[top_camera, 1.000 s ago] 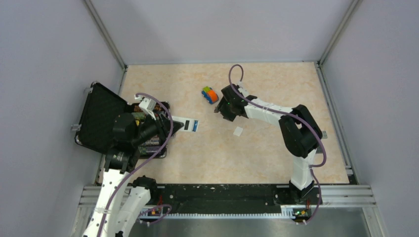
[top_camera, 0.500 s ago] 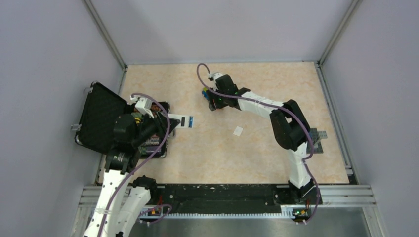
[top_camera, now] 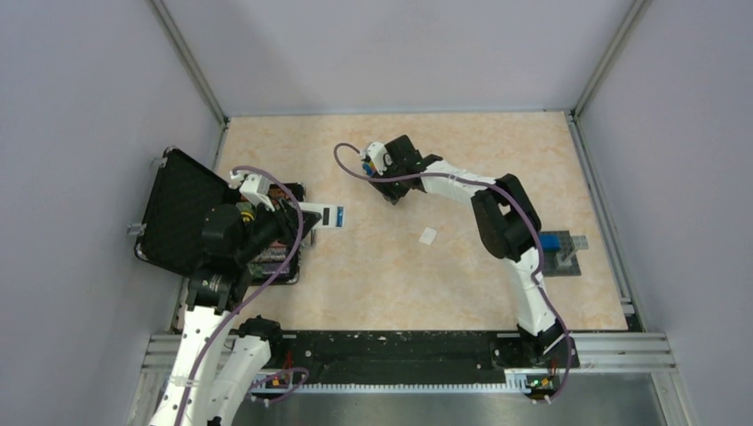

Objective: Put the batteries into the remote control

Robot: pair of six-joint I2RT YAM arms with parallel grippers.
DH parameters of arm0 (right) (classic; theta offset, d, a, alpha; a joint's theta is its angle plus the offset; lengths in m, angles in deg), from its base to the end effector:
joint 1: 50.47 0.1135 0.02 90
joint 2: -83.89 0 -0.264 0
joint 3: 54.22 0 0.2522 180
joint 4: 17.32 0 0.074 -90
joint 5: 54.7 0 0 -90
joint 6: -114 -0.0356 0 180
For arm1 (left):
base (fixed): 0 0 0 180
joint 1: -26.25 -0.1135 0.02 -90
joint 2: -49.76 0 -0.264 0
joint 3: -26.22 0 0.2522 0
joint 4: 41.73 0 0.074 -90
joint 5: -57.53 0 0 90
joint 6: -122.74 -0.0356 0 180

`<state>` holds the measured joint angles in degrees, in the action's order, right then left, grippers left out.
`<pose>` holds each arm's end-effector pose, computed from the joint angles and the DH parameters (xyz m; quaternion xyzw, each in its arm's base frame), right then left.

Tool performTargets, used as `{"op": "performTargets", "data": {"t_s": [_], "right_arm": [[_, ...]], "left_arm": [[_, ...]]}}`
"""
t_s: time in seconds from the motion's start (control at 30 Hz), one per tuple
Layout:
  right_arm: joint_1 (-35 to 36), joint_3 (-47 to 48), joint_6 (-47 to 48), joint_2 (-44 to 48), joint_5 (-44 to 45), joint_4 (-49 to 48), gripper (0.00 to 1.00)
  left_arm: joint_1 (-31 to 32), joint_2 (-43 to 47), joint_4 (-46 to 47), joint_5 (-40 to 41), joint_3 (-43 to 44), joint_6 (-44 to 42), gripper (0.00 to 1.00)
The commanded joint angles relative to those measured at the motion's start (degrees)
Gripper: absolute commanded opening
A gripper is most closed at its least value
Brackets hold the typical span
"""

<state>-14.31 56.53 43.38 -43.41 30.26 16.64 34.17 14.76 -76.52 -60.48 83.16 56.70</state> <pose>0.3949 0.2924 0.1672 -0.4512 0.8251 0.0902 0.3279 0.1368 -0.0359 0.3357 0.0436 0.7722 -0.3481 0.5298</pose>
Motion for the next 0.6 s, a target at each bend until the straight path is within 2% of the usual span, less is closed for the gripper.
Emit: {"op": "performTargets", "data": {"t_s": [0.0,0.07,0.2,0.37,0.57], "right_arm": [[-1.7,4.0,1.3,-3.1,-1.1,3.1,0.55],[-1.9,4.2,0.8,-3.6,-1.0,4.1,0.53],[-2.7,4.5,-0.9,-4.1,-2.8,6.4,0.44],[-3.1,1.7,-3.6,-2.2,-4.9,7.1,0.28],[-3.1,-4.0,-12.3,1.9,-6.0,4.6,0.14]], "left_arm": [[0.1,0.9,0.5,0.6,3.7,-0.7,0.00],[0.1,1.1,-0.1,0.9,3.9,-0.9,0.00],[0.1,1.0,0.3,1.0,3.9,-0.6,0.00],[0.1,0.5,0.7,0.5,3.5,0.1,0.00],[0.1,0.2,0.6,0.2,3.3,0.4,0.00]]}}
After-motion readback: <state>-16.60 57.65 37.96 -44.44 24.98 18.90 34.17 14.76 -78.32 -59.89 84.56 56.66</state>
